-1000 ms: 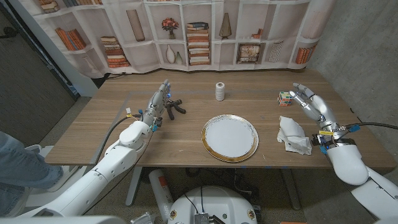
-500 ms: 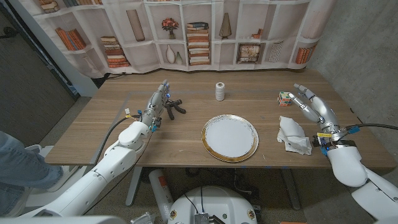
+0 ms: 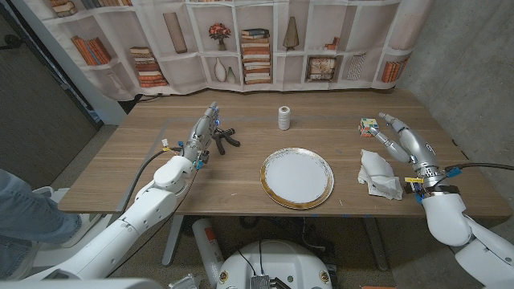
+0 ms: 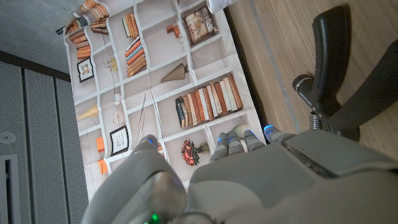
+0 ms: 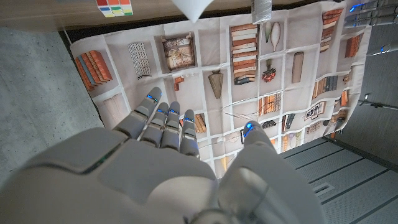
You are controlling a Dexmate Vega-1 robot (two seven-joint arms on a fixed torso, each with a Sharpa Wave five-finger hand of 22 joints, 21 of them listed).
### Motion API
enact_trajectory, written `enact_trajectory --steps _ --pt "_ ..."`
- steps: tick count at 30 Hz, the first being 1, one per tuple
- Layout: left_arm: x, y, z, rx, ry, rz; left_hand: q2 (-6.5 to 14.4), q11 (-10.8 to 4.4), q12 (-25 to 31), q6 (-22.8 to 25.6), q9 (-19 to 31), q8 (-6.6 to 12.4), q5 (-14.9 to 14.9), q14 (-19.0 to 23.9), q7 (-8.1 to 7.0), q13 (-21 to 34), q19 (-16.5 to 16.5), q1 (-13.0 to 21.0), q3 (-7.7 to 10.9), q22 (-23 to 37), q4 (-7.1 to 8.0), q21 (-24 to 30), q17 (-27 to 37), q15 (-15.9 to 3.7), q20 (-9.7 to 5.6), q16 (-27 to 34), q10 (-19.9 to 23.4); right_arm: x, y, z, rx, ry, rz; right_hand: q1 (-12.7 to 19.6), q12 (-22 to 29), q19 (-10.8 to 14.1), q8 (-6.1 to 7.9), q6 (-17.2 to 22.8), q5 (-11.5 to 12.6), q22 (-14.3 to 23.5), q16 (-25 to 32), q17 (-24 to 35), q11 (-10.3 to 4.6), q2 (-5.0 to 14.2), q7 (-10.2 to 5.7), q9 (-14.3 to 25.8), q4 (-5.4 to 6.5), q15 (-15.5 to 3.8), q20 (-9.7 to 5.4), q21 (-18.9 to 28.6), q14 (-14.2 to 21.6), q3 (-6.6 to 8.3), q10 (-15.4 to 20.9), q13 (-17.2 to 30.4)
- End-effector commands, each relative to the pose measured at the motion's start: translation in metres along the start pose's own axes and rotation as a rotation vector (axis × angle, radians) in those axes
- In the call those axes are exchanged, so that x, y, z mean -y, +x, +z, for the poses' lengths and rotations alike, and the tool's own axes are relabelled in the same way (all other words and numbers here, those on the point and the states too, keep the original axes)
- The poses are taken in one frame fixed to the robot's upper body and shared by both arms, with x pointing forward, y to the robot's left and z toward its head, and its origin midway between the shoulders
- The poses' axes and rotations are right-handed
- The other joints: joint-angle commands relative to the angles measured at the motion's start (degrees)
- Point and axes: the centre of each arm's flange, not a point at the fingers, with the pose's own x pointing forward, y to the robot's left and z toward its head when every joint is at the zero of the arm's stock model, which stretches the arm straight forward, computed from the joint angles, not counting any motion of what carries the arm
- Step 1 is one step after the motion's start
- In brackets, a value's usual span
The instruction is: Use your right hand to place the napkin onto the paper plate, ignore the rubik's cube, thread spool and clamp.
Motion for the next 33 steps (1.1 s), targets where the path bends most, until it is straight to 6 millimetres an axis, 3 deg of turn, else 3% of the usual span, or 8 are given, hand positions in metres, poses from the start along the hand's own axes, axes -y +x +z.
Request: enact_trajectory --steps 1,33 --pt "0.002 0.003 -0.007 -0.013 -0.009 -0.007 0.35 0.0 -0.14 0.15 0.29 0.01 0.26 0.08 -0.04 0.07 -0.94 0.41 -0.29 0.26 0.12 0.03 0.14 -0.09 0.46 -0.03 0.05 0.0 -0.008 0.003 0.006 -0.051 0.019 0.43 0.59 0.75 0.53 0.78 0.39 0.1 0.3 0.15 -0.15 -0.52 -0.4 0.23 -0.56 -0.17 -0.33 -0.15 0.92 0.0 1.06 0.17" --pt "-0.002 0.0 -0.01 -0.016 -0.008 -0.006 0.59 -0.13 -0.2 0.2 0.29 -0.08 0.24 0.04 -0.16 0.07 -0.98 0.59 -0.52 0.28 0.1 0.02 0.14 -0.1 0.9 -0.08 0.07 -0.013 -0.018 0.006 0.015 -0.165 0.052 1.59 0.74 1.83 0.49 1.27 1.48 0.09 0.17 0.11 -0.55 -1.62 -1.17 0.25 -1.89 -0.3 -0.08 -0.76 2.11 -0.14 2.22 0.2"
